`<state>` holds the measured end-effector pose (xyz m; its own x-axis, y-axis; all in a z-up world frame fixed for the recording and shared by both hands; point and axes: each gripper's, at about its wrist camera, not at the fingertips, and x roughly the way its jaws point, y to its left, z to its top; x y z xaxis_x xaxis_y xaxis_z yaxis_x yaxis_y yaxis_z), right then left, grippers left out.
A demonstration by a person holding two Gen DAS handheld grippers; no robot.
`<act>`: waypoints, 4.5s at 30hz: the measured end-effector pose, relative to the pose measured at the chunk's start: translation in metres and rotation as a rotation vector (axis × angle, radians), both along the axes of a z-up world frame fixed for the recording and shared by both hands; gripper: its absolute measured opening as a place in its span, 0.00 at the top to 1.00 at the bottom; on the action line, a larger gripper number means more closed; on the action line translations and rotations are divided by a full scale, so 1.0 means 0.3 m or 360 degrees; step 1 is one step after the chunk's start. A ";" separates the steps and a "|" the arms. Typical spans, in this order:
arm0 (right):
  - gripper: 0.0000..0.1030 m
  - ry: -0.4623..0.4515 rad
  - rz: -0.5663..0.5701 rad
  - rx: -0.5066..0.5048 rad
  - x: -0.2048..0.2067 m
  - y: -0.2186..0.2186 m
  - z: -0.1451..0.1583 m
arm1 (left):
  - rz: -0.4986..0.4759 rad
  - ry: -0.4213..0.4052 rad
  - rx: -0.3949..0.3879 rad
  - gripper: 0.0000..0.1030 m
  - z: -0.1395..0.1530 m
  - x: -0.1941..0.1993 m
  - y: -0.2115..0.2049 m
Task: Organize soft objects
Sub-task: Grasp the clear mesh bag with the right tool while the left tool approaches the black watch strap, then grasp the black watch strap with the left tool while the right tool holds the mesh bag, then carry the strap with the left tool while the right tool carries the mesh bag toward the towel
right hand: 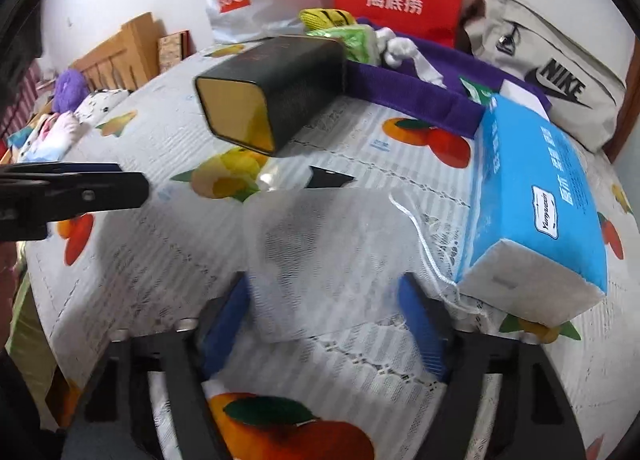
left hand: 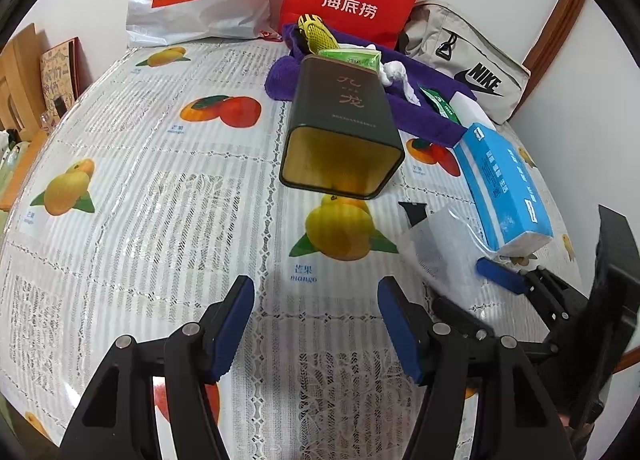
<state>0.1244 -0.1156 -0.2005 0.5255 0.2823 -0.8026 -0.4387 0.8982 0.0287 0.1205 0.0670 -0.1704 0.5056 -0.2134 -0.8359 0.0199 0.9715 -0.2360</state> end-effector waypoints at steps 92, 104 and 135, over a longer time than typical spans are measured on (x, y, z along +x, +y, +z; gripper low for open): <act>0.91 -0.0089 -0.0237 0.0267 -0.230 -0.293 0.238 | -0.0225 -0.0230 0.0072 0.80 0.139 -0.001 -0.158; 0.91 -0.0150 -0.0311 0.0305 -0.175 -0.362 0.328 | -0.0125 -0.0286 0.0041 0.80 0.242 0.029 -0.069; 0.91 -0.0240 -0.0275 0.0334 0.289 -0.302 0.491 | -0.0147 -0.0311 -0.0022 0.80 0.388 0.406 -0.086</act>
<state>0.2110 -0.2063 -0.0532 0.6890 0.3296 -0.6455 -0.2934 0.9412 0.1674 0.2424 0.0413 -0.0540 0.6357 -0.2769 -0.7206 0.1552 0.9602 -0.2321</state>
